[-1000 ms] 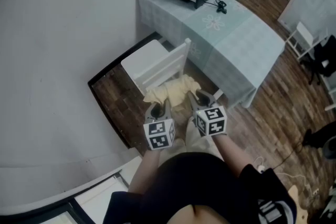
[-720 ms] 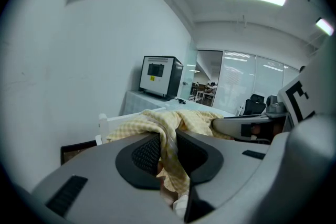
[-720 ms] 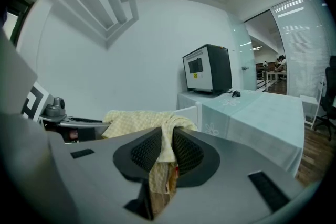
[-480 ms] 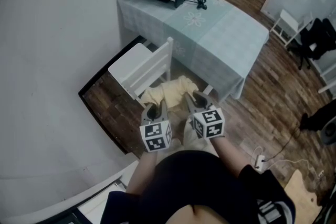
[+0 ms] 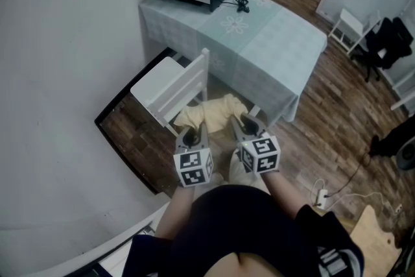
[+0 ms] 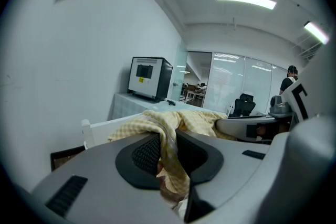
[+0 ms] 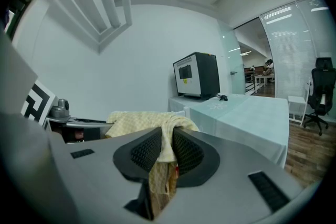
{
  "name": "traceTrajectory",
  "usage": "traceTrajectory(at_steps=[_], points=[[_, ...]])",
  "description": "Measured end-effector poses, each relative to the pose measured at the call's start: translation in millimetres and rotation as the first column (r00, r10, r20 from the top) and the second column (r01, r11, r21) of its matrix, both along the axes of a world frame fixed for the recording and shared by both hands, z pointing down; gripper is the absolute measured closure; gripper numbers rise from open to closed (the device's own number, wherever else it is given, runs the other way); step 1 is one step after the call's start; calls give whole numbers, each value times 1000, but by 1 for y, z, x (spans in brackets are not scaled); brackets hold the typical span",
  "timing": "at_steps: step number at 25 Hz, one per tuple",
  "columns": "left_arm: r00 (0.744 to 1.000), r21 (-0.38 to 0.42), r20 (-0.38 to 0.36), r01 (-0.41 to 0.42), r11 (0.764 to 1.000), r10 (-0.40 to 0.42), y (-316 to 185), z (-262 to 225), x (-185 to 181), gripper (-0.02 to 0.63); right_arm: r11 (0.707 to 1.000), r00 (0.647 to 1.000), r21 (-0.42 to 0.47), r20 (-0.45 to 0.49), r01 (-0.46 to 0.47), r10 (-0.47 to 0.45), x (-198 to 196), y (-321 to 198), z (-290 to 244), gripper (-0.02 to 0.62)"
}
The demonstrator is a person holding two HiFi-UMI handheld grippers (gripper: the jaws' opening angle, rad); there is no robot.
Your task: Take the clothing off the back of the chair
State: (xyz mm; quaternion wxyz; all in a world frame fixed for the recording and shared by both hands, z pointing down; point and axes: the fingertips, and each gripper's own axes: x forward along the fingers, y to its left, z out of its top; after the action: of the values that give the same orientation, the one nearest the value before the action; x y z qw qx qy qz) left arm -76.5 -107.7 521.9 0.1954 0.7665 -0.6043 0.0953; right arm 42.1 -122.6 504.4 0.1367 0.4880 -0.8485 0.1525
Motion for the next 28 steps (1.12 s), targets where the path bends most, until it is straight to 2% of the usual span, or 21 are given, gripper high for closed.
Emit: traceTrajectory(at_steps=[28], points=[[999,11,-24,24,1000,-23,-14,-7,-10,541,999,999,12,-1,35,-35,-12,-13,-12,525]])
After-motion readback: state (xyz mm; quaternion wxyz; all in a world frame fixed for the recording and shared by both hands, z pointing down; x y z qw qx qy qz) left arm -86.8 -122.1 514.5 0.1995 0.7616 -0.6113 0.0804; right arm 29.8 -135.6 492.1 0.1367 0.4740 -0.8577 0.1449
